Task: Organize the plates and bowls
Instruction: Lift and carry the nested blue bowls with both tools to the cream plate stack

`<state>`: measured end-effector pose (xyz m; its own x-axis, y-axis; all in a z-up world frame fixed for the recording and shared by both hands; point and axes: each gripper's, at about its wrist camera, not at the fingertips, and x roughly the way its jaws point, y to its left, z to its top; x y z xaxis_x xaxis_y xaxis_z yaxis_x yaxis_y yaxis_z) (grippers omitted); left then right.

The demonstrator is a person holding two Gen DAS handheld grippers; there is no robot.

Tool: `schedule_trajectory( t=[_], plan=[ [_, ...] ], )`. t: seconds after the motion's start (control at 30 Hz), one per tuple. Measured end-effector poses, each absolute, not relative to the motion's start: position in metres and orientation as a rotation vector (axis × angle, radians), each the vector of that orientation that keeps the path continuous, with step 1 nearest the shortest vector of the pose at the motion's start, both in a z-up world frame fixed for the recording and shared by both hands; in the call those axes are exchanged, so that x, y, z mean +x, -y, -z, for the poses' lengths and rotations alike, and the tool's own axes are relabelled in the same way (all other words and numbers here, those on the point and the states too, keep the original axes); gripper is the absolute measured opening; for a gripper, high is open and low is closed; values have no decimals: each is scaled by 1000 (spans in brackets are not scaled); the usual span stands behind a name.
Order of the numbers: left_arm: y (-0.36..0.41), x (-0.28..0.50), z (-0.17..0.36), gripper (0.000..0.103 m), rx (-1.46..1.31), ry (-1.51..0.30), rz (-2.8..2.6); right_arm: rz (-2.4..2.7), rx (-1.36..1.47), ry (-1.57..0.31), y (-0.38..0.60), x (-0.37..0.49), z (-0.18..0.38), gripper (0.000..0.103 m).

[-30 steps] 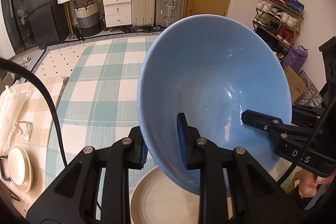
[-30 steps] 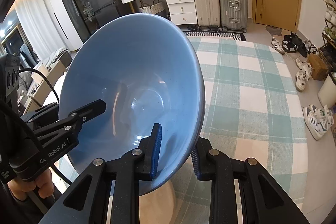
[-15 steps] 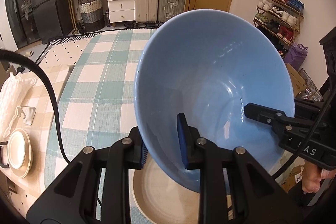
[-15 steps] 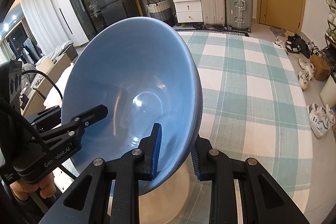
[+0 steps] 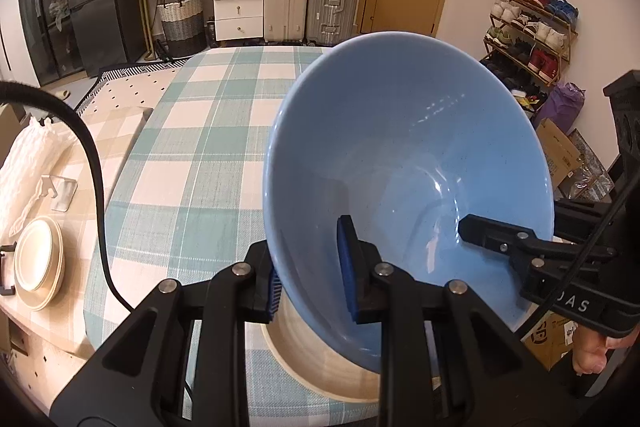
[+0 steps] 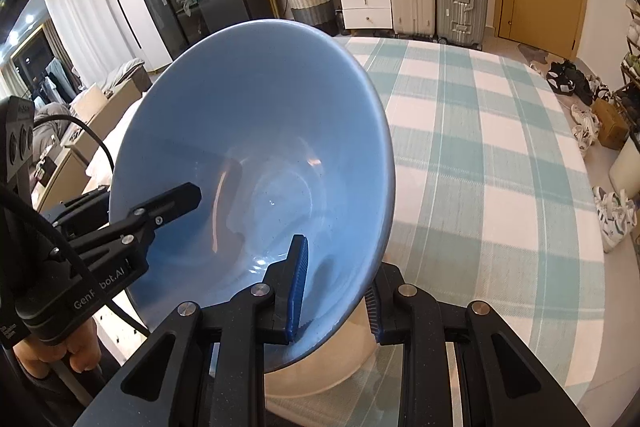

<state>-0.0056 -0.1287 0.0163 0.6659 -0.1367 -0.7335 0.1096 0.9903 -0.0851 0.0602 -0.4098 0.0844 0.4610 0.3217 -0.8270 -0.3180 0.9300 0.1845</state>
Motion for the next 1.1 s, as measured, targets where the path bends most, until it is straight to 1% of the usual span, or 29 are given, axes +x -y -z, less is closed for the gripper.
schedule_trajectory(
  t=[0.33,0.8,1.1],
  plan=[
    [128,-37,8,21,-49,-839,160,-378,11,-1019,415,35,-76,25],
    [131,-49,25,21,-49,-884,169,-388,3,-1057,418,20,-62,26],
    [125,-41,43,21,-67,-911,186,-391,-17,-1094,415,18,-49,27]
  ],
)
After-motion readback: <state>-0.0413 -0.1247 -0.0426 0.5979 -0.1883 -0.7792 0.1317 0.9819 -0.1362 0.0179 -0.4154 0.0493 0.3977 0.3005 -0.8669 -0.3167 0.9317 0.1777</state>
